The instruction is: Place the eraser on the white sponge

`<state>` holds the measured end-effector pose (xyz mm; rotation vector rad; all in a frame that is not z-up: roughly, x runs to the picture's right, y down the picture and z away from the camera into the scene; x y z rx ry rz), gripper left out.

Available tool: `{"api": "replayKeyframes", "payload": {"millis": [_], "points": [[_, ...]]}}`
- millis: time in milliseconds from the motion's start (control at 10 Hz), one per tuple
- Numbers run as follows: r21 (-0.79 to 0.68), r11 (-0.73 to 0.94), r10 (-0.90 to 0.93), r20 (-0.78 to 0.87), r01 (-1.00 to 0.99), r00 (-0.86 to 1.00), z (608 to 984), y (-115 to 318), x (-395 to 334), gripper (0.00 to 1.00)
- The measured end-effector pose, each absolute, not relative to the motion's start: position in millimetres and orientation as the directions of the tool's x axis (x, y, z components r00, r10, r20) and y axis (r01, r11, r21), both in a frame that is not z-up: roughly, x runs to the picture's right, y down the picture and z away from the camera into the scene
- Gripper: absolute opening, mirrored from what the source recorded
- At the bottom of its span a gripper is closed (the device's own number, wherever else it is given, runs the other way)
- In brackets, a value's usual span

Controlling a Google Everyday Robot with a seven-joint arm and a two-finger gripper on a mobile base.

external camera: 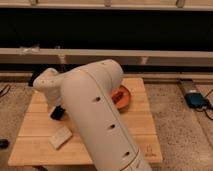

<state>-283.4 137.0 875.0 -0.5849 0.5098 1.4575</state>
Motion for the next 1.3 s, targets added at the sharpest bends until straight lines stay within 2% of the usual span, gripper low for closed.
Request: {"api": "replayKeyframes", "payload": {"millis": [600, 1100, 1200, 1300], "points": [[-0.111, 0.069, 0.712, -0.691, -0.991, 0.126, 893.2, 158.0, -297.1, 0.8], [-0.141, 0.036, 0.712, -0.691, -0.989, 0.124, 904.5, 130.4, -301.4, 0.8], [-0.146, 0.031, 0.716, -0.687, -0.989, 0.124, 904.9, 125.5, -302.2, 0.79], [-0.148, 0.031, 0.719, -0.684, -0.989, 0.125, 905.1, 122.6, -302.0, 0.73]]}}
